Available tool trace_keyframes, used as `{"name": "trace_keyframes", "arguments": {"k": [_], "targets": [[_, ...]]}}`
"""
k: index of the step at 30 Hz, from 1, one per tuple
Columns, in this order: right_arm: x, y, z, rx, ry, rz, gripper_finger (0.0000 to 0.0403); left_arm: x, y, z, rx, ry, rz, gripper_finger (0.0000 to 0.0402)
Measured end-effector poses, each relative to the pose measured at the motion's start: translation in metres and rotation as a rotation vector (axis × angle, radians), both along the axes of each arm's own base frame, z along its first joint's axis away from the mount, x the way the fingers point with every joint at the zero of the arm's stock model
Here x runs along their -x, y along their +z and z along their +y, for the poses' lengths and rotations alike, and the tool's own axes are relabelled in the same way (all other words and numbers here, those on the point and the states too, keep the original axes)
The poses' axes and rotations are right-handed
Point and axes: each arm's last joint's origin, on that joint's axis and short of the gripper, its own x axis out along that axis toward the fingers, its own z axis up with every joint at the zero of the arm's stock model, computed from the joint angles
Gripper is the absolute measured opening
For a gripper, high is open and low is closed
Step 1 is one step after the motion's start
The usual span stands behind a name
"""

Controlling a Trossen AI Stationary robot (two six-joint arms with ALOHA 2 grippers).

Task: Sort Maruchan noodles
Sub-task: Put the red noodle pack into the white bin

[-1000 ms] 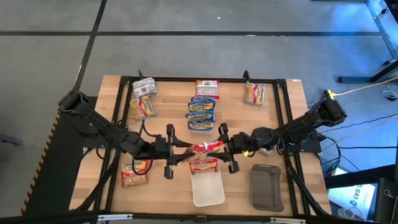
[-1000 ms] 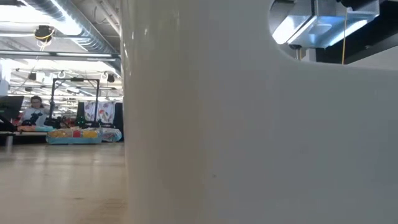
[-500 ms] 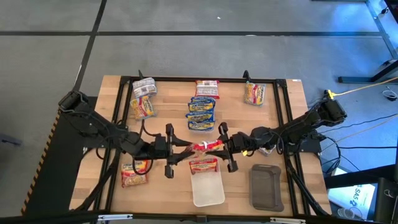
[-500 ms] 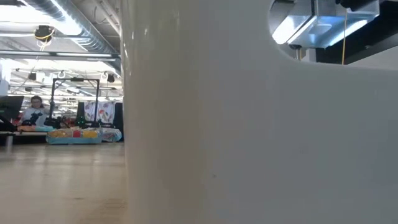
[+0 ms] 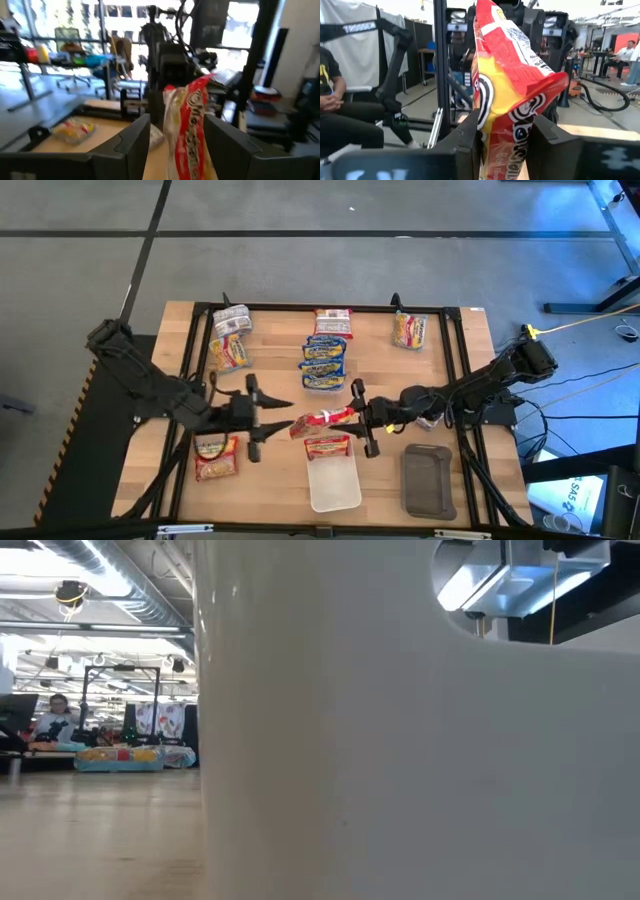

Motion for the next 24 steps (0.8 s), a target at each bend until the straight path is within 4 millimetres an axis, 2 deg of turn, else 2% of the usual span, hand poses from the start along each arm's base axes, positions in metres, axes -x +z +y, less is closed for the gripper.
{"name": "trace_keyframes", "arguments": {"k": [2, 5, 10, 16, 20, 24], "targets": [[-0.002, -0.002, 0.001, 0.031, -0.011, 0.053, 0.0085, 0.011, 0.000, -0.001, 0.040, -0.028, 0.035, 0.0177], [-0.009, -0.001, 0.003, 0.079, -0.012, 0.179, 0.0084, 0.019, -0.012, -0.006, 0.091, -0.053, 0.134, 0.0177], [-0.018, 0.014, 0.006, 0.141, -0.011, 0.404, 0.0082, 0.019, -0.050, -0.018, 0.165, -0.032, 0.302, 0.0176], [-0.021, 0.041, 0.009, 0.158, 0.044, 0.569, 0.0082, 0.018, -0.087, -0.036, 0.199, -0.024, 0.386, 0.0175], [-0.029, 0.053, 0.013, 0.150, 0.068, 0.644, 0.0083, 0.023, -0.094, -0.041, 0.317, -0.007, 0.418, 0.0175], [-0.040, 0.058, 0.018, 0.169, 0.084, 0.727, 0.0085, 0.029, -0.095, -0.044, 0.325, 0.009, 0.412, 0.0175]]}}
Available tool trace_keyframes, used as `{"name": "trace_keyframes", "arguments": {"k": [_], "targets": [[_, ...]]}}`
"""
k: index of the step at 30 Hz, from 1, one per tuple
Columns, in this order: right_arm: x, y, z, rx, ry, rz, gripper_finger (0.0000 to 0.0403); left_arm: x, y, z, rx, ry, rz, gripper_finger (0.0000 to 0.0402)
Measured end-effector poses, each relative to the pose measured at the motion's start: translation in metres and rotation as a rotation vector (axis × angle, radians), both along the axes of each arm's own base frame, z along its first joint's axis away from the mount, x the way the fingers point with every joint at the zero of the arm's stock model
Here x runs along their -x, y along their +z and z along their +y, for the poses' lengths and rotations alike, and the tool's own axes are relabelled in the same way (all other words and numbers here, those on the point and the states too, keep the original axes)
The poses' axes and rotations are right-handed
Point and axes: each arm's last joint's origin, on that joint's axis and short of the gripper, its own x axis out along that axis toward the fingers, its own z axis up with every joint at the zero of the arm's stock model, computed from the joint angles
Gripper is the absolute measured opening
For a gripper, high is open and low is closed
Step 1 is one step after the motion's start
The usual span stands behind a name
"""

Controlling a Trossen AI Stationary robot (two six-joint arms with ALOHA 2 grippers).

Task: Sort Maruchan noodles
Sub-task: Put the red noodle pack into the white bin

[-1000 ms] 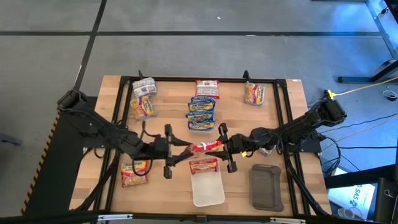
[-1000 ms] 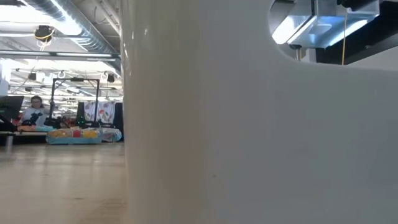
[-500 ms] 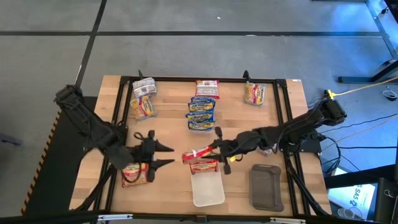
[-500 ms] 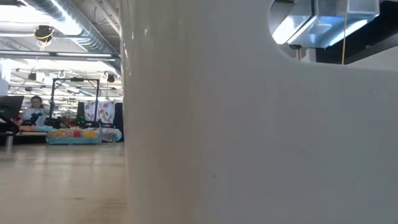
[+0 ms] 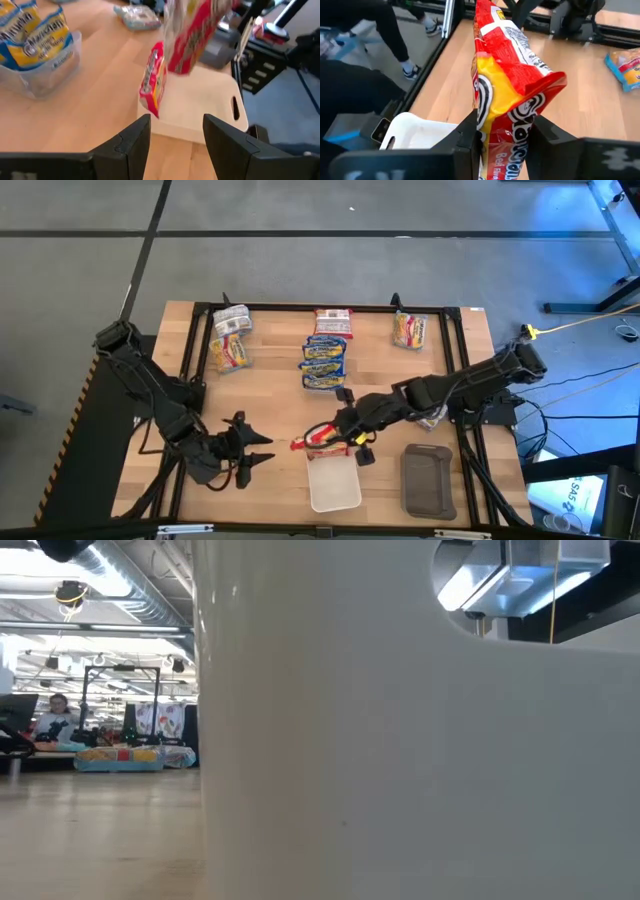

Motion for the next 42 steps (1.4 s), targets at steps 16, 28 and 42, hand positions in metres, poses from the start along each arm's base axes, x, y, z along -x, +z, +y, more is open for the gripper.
{"name": "trace_keyframes", "arguments": {"k": [16, 28, 42], "targets": [[0.013, -0.006, 0.000, 0.149, -0.064, 0.292, 0.0087, -0.043, 0.022, 0.036, -0.044, 0.043, -0.146, 0.0257], [0.002, -0.011, -0.009, 0.156, -0.114, 0.268, 0.0085, -0.092, 0.001, 0.069, -0.031, -0.070, -0.112, 0.0290], [-0.009, -0.004, -0.016, 0.065, -0.143, 0.181, 0.0086, -0.103, -0.006, 0.081, -0.077, -0.077, -0.103, 0.0288]]}}
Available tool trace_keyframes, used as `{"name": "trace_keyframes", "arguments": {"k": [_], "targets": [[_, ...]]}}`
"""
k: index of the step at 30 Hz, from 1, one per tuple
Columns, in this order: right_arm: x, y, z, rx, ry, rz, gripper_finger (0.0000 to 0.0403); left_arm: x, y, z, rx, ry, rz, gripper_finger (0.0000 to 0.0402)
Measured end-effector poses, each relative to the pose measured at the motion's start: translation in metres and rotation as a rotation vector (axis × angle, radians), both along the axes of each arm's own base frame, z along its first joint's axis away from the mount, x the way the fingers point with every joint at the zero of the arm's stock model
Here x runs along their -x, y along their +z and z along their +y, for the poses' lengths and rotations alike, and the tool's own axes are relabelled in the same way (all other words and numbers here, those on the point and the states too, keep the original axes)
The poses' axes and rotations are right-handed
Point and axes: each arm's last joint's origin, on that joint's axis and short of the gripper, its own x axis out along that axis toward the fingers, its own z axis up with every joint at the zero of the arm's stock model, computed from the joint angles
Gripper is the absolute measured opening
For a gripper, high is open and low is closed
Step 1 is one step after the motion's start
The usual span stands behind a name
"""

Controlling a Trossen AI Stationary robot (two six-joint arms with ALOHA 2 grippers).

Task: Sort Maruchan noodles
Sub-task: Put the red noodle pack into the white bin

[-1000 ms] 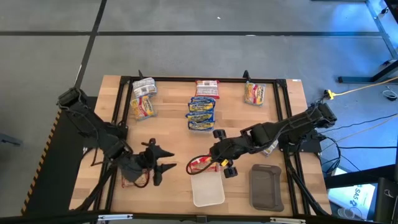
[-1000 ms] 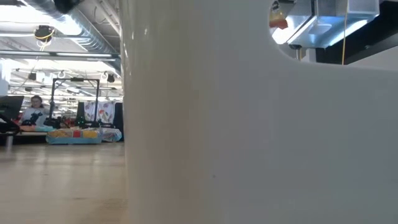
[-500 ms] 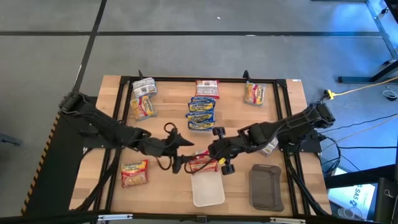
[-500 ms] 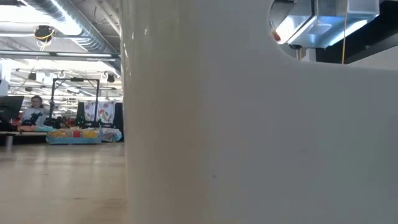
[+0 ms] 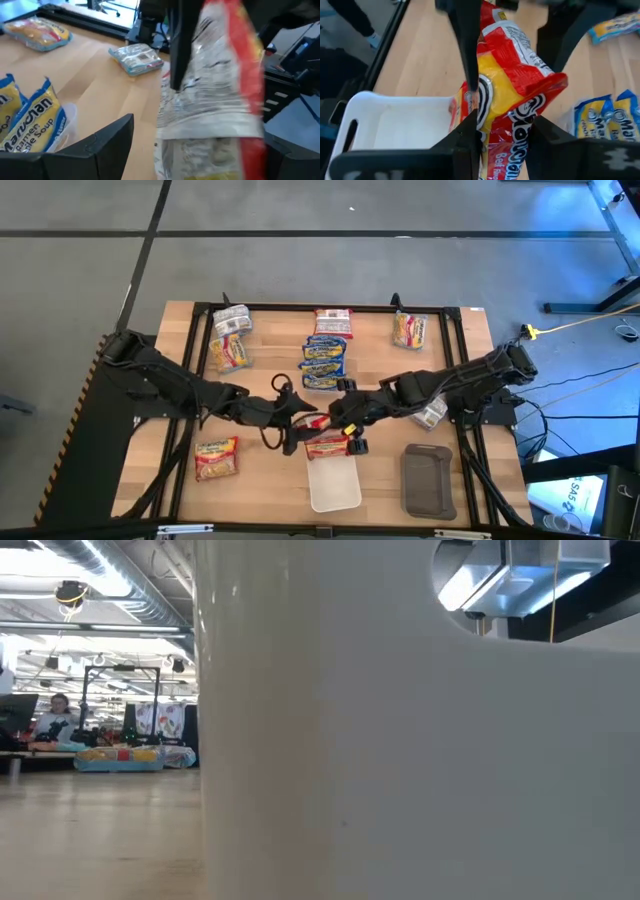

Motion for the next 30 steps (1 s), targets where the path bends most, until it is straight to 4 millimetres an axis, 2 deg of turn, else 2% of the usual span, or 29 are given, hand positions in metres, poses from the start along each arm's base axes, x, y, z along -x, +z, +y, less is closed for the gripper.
{"name": "trace_keyframes", "arguments": {"k": [4, 11, 14, 17, 20, 25, 30], "targets": [[-0.001, 0.001, 0.000, -0.004, 0.000, -0.016, 0.0087, -0.002, -0.002, 0.002, 0.005, -0.010, 0.012, 0.0262], [-0.002, 0.002, 0.000, -0.005, 0.000, -0.033, 0.0091, -0.002, -0.003, 0.001, 0.012, -0.033, 0.015, 0.0161], [-0.002, 0.002, 0.000, -0.018, -0.012, -0.033, 0.0108, -0.002, -0.003, 0.000, -0.006, -0.043, 0.015, 0.0129], [0.000, 0.004, 0.000, -0.019, -0.011, -0.020, 0.0146, -0.001, -0.003, -0.001, -0.012, -0.042, 0.018, 0.0123], [0.008, 0.017, -0.001, -0.007, -0.006, 0.032, 0.0192, 0.000, -0.002, -0.003, -0.012, -0.046, 0.017, 0.0123], [0.038, 0.037, -0.007, 0.012, -0.004, 0.076, 0.0249, 0.013, 0.009, -0.016, -0.042, -0.061, -0.018, 0.0124], [0.072, 0.030, -0.017, 0.003, -0.038, 0.022, 0.0268, 0.025, 0.017, -0.033, -0.096, -0.042, -0.073, 0.0124]]}}
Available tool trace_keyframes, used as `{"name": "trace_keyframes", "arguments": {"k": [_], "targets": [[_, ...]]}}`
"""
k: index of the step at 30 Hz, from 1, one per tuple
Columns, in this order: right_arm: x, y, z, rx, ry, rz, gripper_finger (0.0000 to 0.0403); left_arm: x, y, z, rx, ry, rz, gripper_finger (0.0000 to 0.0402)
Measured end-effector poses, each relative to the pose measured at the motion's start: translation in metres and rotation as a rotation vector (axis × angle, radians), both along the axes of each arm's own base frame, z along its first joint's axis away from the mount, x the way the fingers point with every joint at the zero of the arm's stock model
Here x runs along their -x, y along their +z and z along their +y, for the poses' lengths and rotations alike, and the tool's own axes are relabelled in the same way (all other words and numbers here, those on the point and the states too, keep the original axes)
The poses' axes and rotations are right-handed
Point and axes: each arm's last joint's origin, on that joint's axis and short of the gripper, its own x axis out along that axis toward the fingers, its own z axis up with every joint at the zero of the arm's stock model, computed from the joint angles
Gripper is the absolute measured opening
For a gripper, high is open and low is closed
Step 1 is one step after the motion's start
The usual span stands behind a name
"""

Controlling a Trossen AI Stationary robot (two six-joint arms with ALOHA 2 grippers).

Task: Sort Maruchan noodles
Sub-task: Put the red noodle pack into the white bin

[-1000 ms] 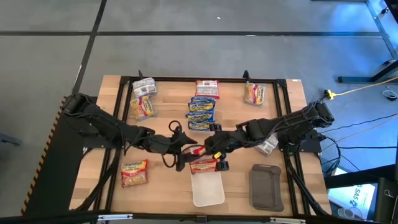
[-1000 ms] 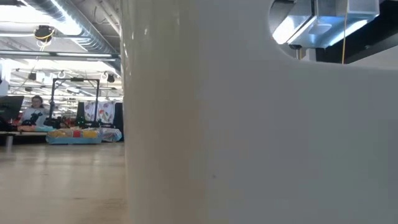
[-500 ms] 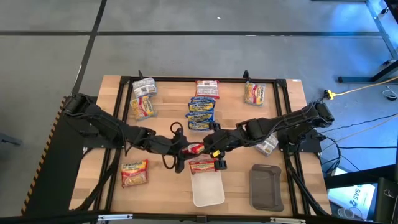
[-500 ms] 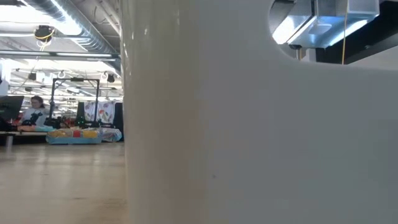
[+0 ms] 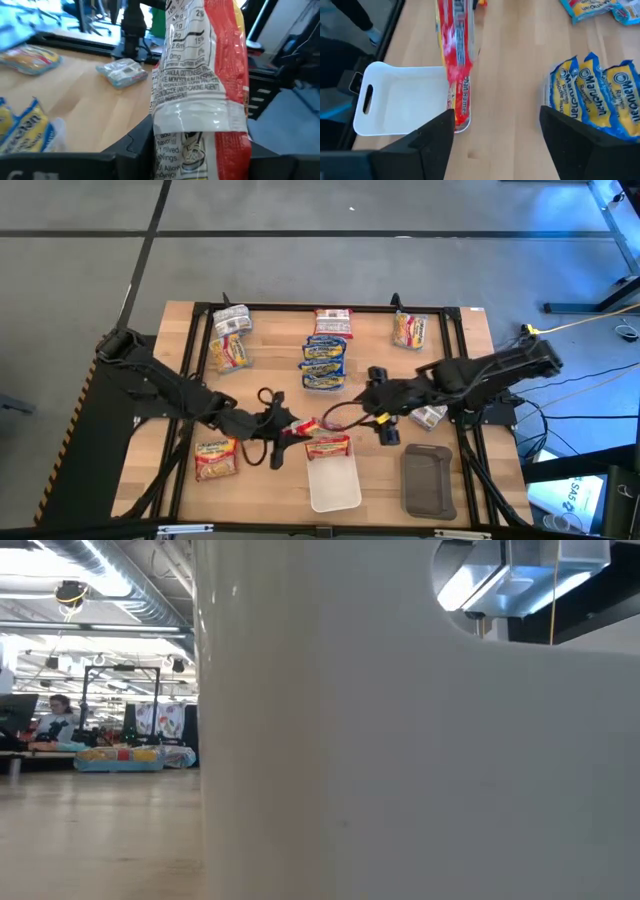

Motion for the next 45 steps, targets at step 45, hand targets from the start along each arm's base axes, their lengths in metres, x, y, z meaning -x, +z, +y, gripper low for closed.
{"name": "trace_keyframes", "arguments": {"k": [45], "targets": [[-0.090, -0.002, -0.001, -0.125, 0.025, -0.247, 0.0269, 0.018, -0.036, 0.029, -0.054, -0.001, -0.354, 0.0127]]}}
